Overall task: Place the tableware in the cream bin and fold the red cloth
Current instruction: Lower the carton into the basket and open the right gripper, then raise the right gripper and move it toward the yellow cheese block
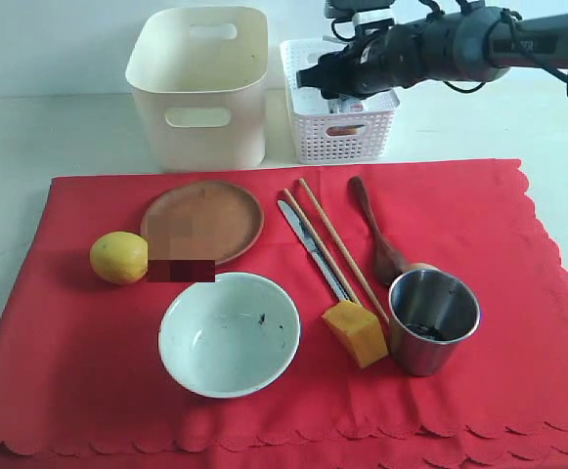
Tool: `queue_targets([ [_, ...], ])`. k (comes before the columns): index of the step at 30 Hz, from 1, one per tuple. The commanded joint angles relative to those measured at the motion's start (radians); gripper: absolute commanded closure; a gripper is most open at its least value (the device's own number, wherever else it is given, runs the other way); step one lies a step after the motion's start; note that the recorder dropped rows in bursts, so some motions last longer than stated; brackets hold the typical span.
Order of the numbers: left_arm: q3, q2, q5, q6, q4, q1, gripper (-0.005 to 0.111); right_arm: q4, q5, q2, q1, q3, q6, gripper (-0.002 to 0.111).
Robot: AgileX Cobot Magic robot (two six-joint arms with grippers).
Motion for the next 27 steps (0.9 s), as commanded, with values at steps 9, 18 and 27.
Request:
queue_targets([
  [9, -0.001, -0.007, -0.012, 0.002, -0.005, 0.002, 0.107, -0.009, -0.068, 0.000, -0.004, -0.016, -0.067, 0.059],
  [18, -0.001, -0.007, -0.012, 0.002, -0.005, 0.002, 0.107, -0.009, -0.057, -0.076, -0.004, -0.016, -0.073, 0.034],
  [27, -0.001, -0.007, -0.012, 0.002, -0.005, 0.002, 0.107, -0.007, 0.182, -0.224, -0.004, -0.016, -0.071, 0.034],
])
